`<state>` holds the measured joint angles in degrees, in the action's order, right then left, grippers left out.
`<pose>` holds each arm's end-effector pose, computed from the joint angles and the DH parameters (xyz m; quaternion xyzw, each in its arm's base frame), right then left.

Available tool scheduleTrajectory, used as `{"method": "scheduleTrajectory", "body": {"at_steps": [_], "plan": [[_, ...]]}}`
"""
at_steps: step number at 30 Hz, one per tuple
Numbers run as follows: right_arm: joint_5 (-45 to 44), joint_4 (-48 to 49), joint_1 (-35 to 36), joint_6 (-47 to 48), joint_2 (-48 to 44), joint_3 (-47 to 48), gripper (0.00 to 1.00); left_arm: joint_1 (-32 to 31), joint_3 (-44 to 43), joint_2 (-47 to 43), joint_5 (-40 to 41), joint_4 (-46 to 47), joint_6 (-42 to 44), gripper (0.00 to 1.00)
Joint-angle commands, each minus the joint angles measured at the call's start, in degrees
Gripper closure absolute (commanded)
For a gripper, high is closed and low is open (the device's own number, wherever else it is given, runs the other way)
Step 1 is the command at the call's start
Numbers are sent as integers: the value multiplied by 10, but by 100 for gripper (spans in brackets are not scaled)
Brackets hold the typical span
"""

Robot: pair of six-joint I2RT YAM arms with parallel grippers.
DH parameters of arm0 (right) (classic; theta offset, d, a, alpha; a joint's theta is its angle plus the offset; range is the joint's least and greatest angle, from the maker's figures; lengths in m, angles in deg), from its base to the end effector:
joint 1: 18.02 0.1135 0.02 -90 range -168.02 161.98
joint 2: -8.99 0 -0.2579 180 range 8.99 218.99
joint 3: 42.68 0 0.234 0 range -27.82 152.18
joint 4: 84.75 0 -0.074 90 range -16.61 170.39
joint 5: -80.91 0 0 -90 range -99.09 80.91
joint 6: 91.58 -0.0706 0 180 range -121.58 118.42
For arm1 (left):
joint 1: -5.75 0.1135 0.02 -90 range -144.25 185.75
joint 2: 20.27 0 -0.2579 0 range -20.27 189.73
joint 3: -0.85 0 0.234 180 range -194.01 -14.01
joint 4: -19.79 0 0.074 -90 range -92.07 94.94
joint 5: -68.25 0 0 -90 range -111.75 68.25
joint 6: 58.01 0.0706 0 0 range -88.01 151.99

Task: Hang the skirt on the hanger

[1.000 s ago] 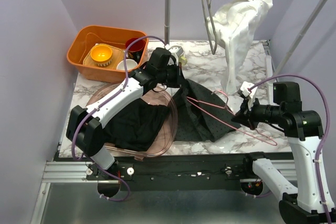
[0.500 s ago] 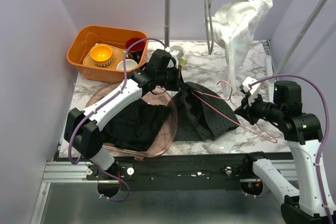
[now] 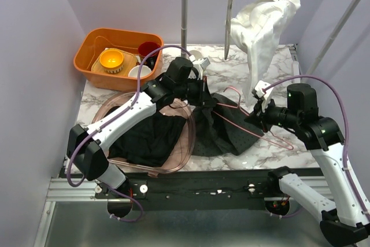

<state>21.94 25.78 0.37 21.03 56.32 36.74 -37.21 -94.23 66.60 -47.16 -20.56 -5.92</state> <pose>0.1312 0.0820 0.3458 -0.4135 0.7675 0.2239 0.4356 0.2386 -0.2635 0.3311 0.1439 0.8483 -0.4526 0.2343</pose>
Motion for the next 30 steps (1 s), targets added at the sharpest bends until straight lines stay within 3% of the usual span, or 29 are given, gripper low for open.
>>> {"method": "scheduleTrajectory", "body": {"at_steps": [1, 9, 14, 16, 17, 19, 20, 23, 30], "plan": [[39, 101, 4, -33, -7, -34, 99, -29, 3, -67, -52, 67, -53, 100], [141, 101, 4, 21, -6, -73, 99, -68, 39, -105, -51, 120, -93, 100], [154, 112, 4, 32, -42, -78, 99, -76, 48, -93, -91, 129, -81, 100], [164, 125, 4, 32, -55, -84, 100, -78, 52, -92, -97, 122, -71, 88], [169, 129, 4, 32, -59, -87, 99, -78, 57, -93, -100, 118, -59, 74], [176, 142, 3, 27, -60, -92, 100, -78, 62, -101, -101, 96, -38, 60], [177, 145, 2, 26, -58, -93, 99, -78, 67, -105, -101, 88, -29, 48], [178, 166, 2, 15, -47, -108, 99, -78, 65, -121, -97, 55, 25, 30], [168, 204, -8, -4, -37, -124, 100, -77, 28, -167, -19, -85, 191, 21]]}}
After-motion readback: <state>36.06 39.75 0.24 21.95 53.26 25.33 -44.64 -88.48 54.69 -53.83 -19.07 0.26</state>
